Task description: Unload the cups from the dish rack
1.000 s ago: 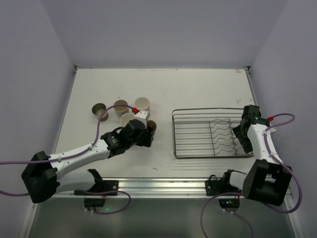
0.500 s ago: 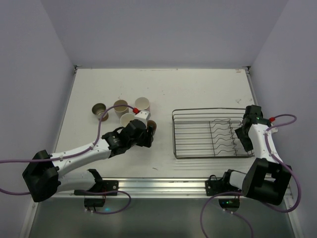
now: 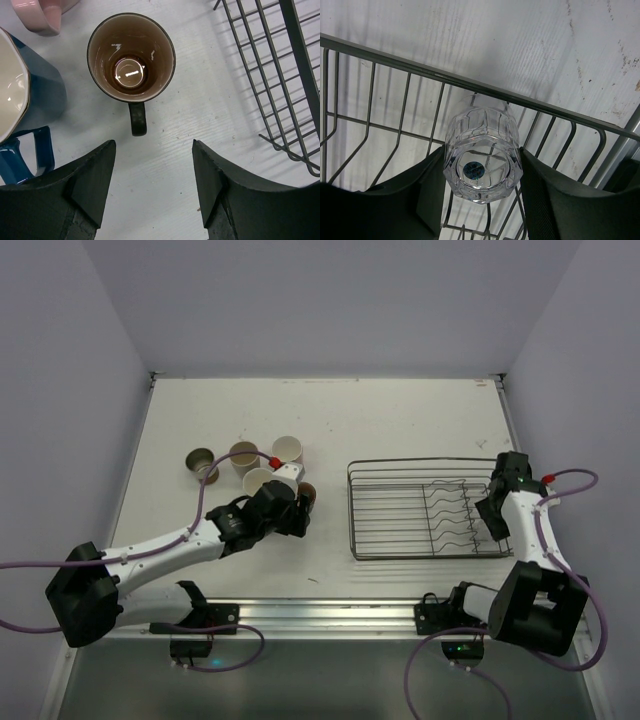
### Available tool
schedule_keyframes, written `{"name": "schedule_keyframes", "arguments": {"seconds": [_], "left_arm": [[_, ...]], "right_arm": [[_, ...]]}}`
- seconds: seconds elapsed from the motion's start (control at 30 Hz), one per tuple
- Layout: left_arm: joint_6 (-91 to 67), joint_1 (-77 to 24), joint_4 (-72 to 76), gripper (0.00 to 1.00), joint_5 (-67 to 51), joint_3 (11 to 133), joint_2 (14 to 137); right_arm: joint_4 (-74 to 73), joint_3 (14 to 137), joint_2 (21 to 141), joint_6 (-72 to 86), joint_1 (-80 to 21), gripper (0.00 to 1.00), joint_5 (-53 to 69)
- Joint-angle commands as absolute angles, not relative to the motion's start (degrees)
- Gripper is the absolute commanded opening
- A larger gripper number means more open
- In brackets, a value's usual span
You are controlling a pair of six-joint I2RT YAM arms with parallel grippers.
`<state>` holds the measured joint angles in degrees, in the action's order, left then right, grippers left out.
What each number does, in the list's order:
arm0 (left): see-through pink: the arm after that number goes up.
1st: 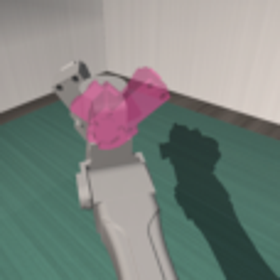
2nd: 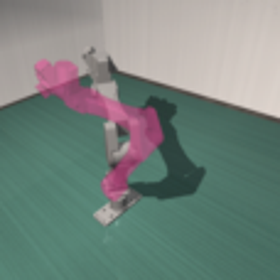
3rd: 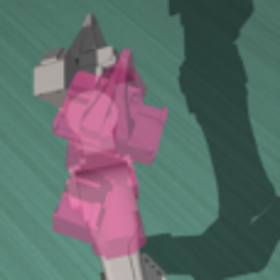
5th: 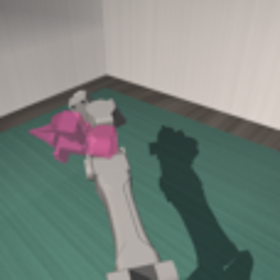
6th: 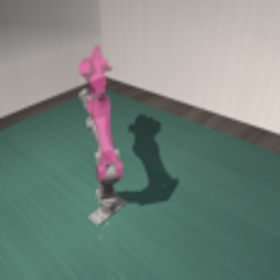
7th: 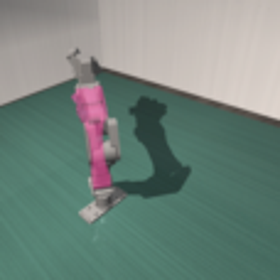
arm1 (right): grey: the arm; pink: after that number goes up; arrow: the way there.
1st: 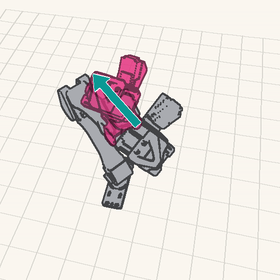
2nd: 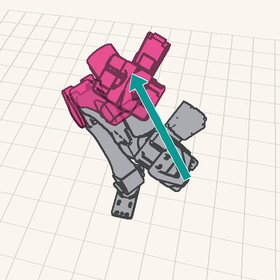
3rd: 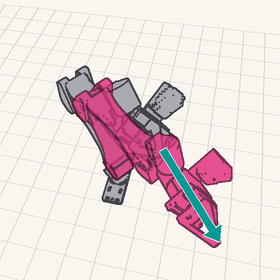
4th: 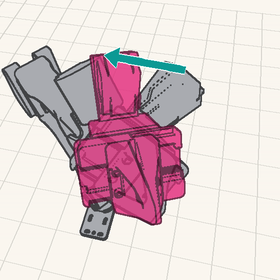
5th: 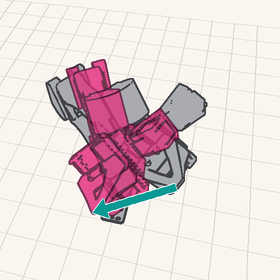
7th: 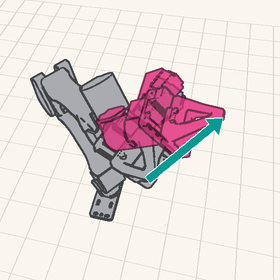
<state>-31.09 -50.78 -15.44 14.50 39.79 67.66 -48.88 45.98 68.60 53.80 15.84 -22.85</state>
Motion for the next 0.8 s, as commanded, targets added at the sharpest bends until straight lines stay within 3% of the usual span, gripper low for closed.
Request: {"name": "schedule_keyframes", "arguments": {"seconds": [0.0, 0.4, 0.77], "left_arm": [[-30.0, -51.0, -13.8, 0.67, 14.1, 42.0, 67.9], [-30.5, -51.2, -14.0, 0.66, 15.1, 44.0, 68.6], [-33.3, -52.0, -21.0, 0.69, 19.9, 47.9, 64.3]], "right_arm": [[-49.0, 46.8, 66.1, 53.2, 16.0, 0.0, -24.4], [-58.0, 60.1, 52.6, 49.8, 14.8, 0.0, -20.4], [-46.7, 64.4, 46.3, 36.0, 12.1, 0.0, 6.3]]}}
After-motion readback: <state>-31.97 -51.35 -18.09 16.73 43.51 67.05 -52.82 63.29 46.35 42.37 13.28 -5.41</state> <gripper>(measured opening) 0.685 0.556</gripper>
